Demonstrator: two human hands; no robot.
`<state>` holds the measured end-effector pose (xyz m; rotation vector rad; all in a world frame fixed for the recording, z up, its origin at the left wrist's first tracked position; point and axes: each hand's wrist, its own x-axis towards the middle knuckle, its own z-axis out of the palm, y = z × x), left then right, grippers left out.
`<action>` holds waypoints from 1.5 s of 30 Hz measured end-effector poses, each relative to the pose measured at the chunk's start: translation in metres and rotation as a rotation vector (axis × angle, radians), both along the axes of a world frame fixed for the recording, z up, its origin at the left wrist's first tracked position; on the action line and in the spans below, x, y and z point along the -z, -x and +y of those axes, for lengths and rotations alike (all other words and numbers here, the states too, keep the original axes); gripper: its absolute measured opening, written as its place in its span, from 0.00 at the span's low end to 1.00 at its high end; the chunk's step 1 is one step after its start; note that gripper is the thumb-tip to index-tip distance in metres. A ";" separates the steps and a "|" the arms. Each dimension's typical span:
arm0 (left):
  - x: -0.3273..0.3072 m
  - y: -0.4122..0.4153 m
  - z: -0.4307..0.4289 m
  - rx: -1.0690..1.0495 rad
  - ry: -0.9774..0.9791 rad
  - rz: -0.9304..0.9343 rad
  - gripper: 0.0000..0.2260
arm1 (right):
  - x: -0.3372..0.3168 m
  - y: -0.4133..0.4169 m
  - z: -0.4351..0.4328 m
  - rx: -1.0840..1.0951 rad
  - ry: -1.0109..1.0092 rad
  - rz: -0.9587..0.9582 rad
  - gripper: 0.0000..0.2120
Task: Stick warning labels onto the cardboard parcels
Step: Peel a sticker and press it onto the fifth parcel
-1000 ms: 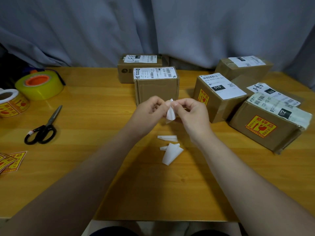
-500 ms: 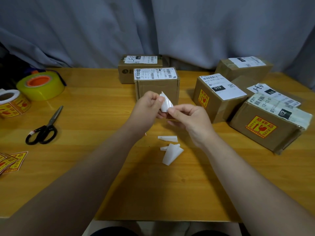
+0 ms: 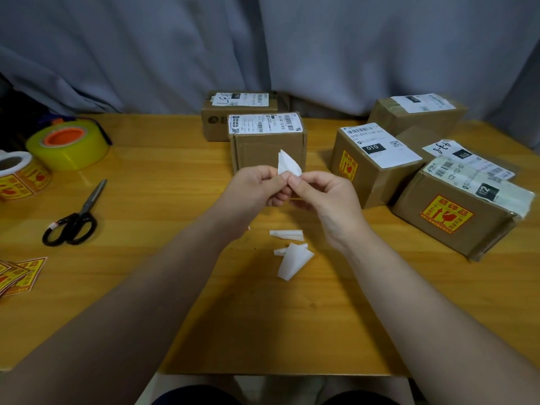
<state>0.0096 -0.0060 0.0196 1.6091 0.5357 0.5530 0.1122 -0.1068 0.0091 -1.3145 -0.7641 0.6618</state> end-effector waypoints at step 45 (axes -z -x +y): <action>0.008 0.005 -0.008 -0.158 -0.151 0.085 0.08 | -0.013 -0.003 0.008 -0.017 0.179 0.286 0.09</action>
